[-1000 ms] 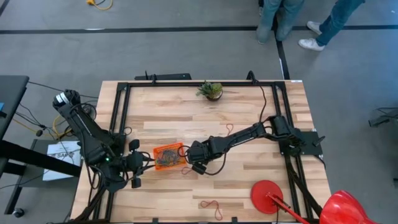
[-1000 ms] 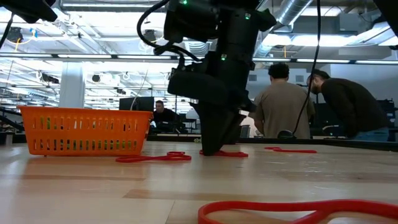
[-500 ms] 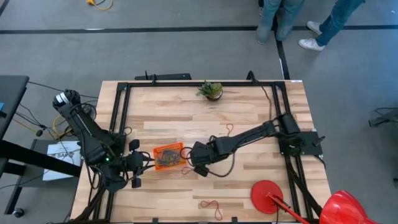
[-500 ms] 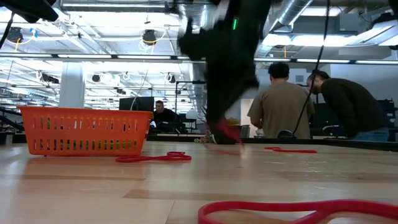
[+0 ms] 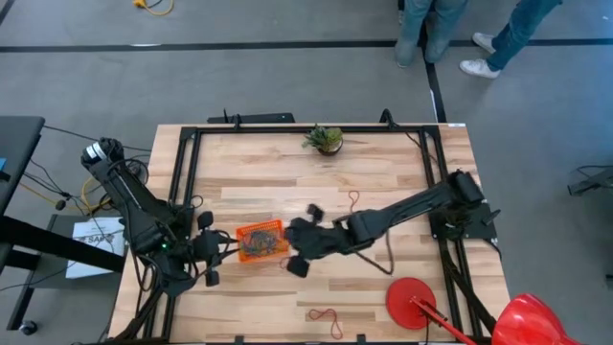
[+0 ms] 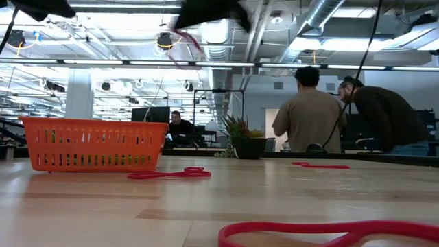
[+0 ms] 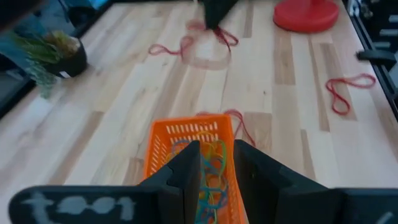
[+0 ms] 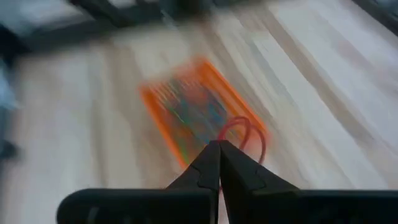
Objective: Pick and place rubber bands into bin
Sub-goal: Put the red rubber band into the orange container, then put the top red rubber band into the orange container
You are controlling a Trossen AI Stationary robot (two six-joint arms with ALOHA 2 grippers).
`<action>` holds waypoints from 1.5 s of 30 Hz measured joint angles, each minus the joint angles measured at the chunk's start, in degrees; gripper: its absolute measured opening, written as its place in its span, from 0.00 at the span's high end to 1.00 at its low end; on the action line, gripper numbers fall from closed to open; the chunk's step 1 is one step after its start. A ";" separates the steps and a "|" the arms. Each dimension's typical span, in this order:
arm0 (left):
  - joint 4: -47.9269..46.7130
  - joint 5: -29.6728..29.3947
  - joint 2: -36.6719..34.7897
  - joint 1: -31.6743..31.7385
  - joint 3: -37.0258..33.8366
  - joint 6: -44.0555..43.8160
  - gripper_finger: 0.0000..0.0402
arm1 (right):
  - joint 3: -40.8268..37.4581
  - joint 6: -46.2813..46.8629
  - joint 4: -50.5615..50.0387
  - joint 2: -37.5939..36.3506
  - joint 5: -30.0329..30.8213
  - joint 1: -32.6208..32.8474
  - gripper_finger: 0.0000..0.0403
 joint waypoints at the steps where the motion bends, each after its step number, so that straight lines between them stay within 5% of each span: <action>1: 0.15 -0.84 -0.01 -0.07 0.00 0.01 0.78 | 0.12 -1.71 4.08 1.07 -2.07 -0.48 1.00; 7: -0.04 -6.80 -0.15 -0.81 1.20 3.46 0.78 | 0.88 -6.80 15.23 9.83 -10.32 -4.15 1.00; 14: 0.03 -6.24 -0.24 -0.79 2.05 4.62 0.78 | 5.02 -5.65 18.80 16.76 -13.48 -7.63 0.99; 32: 0.07 -5.73 -0.22 -0.79 2.05 4.68 0.78 | 6.06 -4.88 11.93 16.99 -17.75 -8.21 0.74; 36: 0.04 -5.71 -0.22 -0.79 2.05 4.68 0.78 | 6.07 -4.88 7.69 13.78 -17.66 -8.26 0.72; 45: -0.02 -5.29 -0.22 -0.79 2.05 4.68 0.78 | 6.09 -1.56 -19.87 2.89 -17.40 -6.97 0.73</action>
